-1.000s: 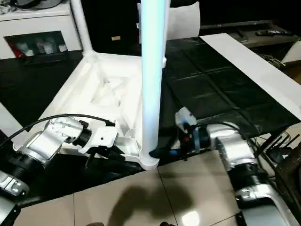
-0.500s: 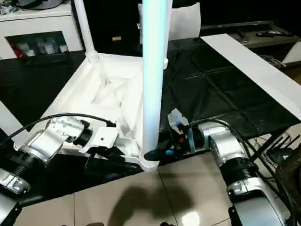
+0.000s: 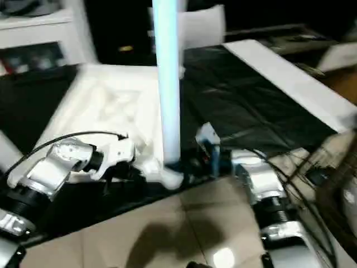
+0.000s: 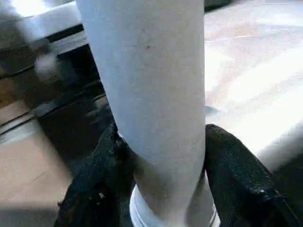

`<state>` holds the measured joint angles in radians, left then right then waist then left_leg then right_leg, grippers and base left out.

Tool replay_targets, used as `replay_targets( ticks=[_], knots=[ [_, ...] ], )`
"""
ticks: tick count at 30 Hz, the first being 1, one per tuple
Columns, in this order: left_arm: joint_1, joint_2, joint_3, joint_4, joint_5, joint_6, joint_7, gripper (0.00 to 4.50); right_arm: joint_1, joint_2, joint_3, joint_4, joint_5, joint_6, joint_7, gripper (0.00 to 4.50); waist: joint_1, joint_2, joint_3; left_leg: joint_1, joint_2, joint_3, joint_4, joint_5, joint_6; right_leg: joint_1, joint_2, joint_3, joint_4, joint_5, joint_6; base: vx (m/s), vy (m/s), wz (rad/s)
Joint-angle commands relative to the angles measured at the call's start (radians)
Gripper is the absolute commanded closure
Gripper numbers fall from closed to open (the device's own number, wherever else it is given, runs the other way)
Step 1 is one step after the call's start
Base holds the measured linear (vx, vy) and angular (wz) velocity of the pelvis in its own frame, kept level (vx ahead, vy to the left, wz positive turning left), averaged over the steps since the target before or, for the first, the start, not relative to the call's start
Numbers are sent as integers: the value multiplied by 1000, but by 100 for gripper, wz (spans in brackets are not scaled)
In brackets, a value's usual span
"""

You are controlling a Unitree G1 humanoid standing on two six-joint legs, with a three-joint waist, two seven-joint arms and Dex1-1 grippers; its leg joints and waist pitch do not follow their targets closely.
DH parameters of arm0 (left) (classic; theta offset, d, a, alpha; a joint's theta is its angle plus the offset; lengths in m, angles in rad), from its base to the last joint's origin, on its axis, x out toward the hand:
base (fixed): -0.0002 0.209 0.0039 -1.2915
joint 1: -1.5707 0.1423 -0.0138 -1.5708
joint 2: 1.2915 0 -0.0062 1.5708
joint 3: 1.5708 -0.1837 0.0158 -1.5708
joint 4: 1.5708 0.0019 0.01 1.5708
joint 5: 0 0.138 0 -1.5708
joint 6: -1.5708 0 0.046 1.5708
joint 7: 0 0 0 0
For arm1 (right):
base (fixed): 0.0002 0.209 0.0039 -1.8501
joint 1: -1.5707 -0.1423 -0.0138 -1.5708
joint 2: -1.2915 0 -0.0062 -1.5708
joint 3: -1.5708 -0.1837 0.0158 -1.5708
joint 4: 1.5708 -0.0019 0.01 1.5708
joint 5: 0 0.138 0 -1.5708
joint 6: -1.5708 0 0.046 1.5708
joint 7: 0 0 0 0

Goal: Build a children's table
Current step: Rotate leg to tighten

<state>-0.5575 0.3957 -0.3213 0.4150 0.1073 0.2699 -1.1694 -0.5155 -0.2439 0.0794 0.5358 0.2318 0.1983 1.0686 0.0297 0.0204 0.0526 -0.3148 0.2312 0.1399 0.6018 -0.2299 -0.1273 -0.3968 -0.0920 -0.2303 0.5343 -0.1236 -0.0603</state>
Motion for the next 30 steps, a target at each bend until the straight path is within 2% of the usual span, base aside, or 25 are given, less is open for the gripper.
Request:
replay_targets(
  ticks=[1, 2, 3, 4, 5, 6, 7, 8, 9, 10, 11, 12, 13, 14, 15, 16, 17, 18, 19, 20, 21, 22, 24, 26, 30],
  knots=[
    [16, -98, -52, -81, -59, 43, 4, 450, -52, 64, -6, 38, -32, 29, -194, 255, -22, 24, -54, -27, 29, -10, -70, -339, 62, 97, -51, -2, -111, -581, 131, 0, 0, 0],
    [16, -113, -48, -88, -56, 63, 27, 450, -59, 82, -12, 47, -37, 33, -236, 255, -21, 31, -56, -38, 69, -28, -94, -397, 70, 115, -56, 19, -64, -518, 113, 0, 0, 0],
    [13, -134, -41, -91, -51, 85, 59, 450, -71, 110, -24, 66, -38, 43, -299, 255, -16, 36, -51, -44, 142, -68, -150, -507, 61, 121, -78, 105, 73, -324, 36, 0, 0, 0],
    [9, -156, -35, -93, -43, 108, 92, 450, -85, 139, -38, 89, -38, 51, -366, 255, -27, 3, -42, -8, 86, -34, -131, -546, 34, 76, -78, 134, 28, -332, -7, -12, -72, -2],
    [2, -194, -24, -85, -31, 128, 154, 450, -103, 183, -64, 129, -37, 44, -468, 255, -32, -27, -34, 9, 1, -7, -72, -486, 20, 42, -67, 99, -63, -601, 60, -41, -59, 12],
    [0, -206, -21, -82, -27, 135, 173, 450, -107, 195, -71, 138, -39, 40, -496, 255, -36, -43, -24, 60, -101, 53, 64, -297, 49, -52, -51, 26, -157, -991, 191, -41, -59, 12],
    [-3, -225, -15, -78, -21, 148, 206, 450, -113, 215, -81, 152, -43, 31, -543, 255, -45, -45, -45, 26, -107, 53, 61, -263, 74, -9, -40, 11, -147, -989, 239, 4, -45, -25],
    [-14, -262, -1, -59, -9, 151, 277, 450, -123, 250, -108, 176, -44, -4, -621, 255, -57, -27, -68, -81, -71, 22, 23, -201, 83, 99, -43, -16, -119, -789, 315, 52, 28, -42],
    [-17, -272, 3, -53, -5, 150, 295, 450, -125, 258, -114, 183, -45, -16, -639, 255, -44, 21, -73, -61, -40, 7, -3, -172, 87, 90, -59, -4, -116, -688, 281, 52, 28, -42],
    [-25, -288, 3, -36, 13, 137, 341, 450, -129, 274, -121, 198, -55, -57, -674, 199, -40, 45, -75, -80, 96, -70, -67, -227, 107, 113, -88, 67, 20, -367, 112, 0, 0, 0],
    [-26, -289, 0, -31, 22, 132, 353, 450, -129, 277, -118, 201, -63, -72, -680, 186, -38, 37, -67, -68, 111, -77, -87, -292, 105, 97, -89, 92, 42, -314, 67, 0, 0, 0],
    [-27, -289, -1, -29, 25, 127, 356, 450, -128, 278, -117, 201, -65, -76, -681, 183, -39, 10, -51, -40, 42, -38, -66, -383, 59, 64, -83, 86, -33, -466, 40, 0, 0, 0],
    [-29, -285, -8, -21, 32, 116, 360, 450, -125, 281, -121, 198, -69, -91, -686, 183, -38, -10, -42, 17, -66, 16, 12, -305, 45, -1, -72, 22, -117, -764, 116, 0, 0, 0],
    [-28, -282, -11, -20, 33, 115, 358, 450, -122, 282, -127, 192, -66, -98, -685, 172, -40, -20, -54, -8, -82, 26, 8, -263, 68, 24, -62, 19, -108, -775, 148, 0, 0, 0],
    [-28, -280, -13, -19, 33, 115, 357, 450, -120, 283, -131, 189, -65, -103, -686, 155, -28, -6, -65, -22, -72, 25, -5, -222, 101, 41, -50, 2, -120, -735, 207, 0, 0, 0],
    [-25, -272, -8, -18, 38, 113, 355, 450, -114, 274, -133, 173, -61, -118, -662, 144, -29, 11, -70, -38, -41, 11, -24, -195, 114, 62, -42, -2, -122, -623, 215, 0, 0, 0],
    [-25, -268, -8, -15, 41, 109, 354, 450, -110, 269, -133, 167, -61, -125, -652, 140, -23, 30, -75, -34, -12, -3, -37, -176, 118, 74, -52, 9, -113, -558, 180, 0, 0, 0],
    [-24, -264, -8, -14, 44, 106, 352, 450, -107, 265, -132, 162, -60, -131, -645, 135, -21, 37, -76, -40, 48, -29, -62, -176, 129, 82, -68, 38, -69, -417, 102, 0, 0, 0],
    [-24, -238, -5, 9, 59, 80, 348, 450, -78, 227, -123, 120, -54, -152, -577, 124, -18, 27, -69, -29, 40, -20, -66, -216, 115, 66, -70, 55, -65, -382, 47, 0, 0, 0],
    [-24, -225, -4, 19, 63, 65, 343, 450, -63, 207, -120, 99, -49, -162, -541, 110, -15, 22, -66, -13, 14, -4, -57, -239, 98, 50, -70, 52, -81, -430, 31, 0, 0, 0],
    [-24, -225, -4, 19, 63, 65, 343, 450, -63, 207, -120, 99, -49, -162, -541, 100, -16, 11, -63, -11, -22, 12, -49, -227, 80, 46, -68, 44, -93, -523, 24, 0, 0, 0],
    [-24, -218, -4, 25, 65, 56, 343, 450, -55, 197, -119, 90, -47, -172, -523, 95, -12, 10, -65, -22, -24, 7, -51, -210, 84, 58, -69, 42, -91, -538, 30, 28, 53, 7],
    [-24, -199, -1, 38, 61, 38, 331, 450, -32, 157, -113, 59, -36, -177, -456, 82, -3, 17, -72, -31, -11, 2, -58, -139, 105, 63, -69, 56, -81, -483, 26, 0, 0, 0],
    [-24, -172, -9, 49, 58, 5, 301, 450, -3, 105, -99, 14, -19, -171, -359, 57, 7, 16, -75, -28, -7, 4, -57, -120, 111, 61, -68, 62, -75, -446, 11, 0, 0, 0],
    [-25, -112, -38, 68, 55, -70, 208, 450, 46, -6, -70, -79, 31, -118, -138, 38, 23, 10, -80, -36, -7, 4, -58, -77, 135, 69, -67, 72, -61, -394, 3, 0, 0, 0]
  ],
)
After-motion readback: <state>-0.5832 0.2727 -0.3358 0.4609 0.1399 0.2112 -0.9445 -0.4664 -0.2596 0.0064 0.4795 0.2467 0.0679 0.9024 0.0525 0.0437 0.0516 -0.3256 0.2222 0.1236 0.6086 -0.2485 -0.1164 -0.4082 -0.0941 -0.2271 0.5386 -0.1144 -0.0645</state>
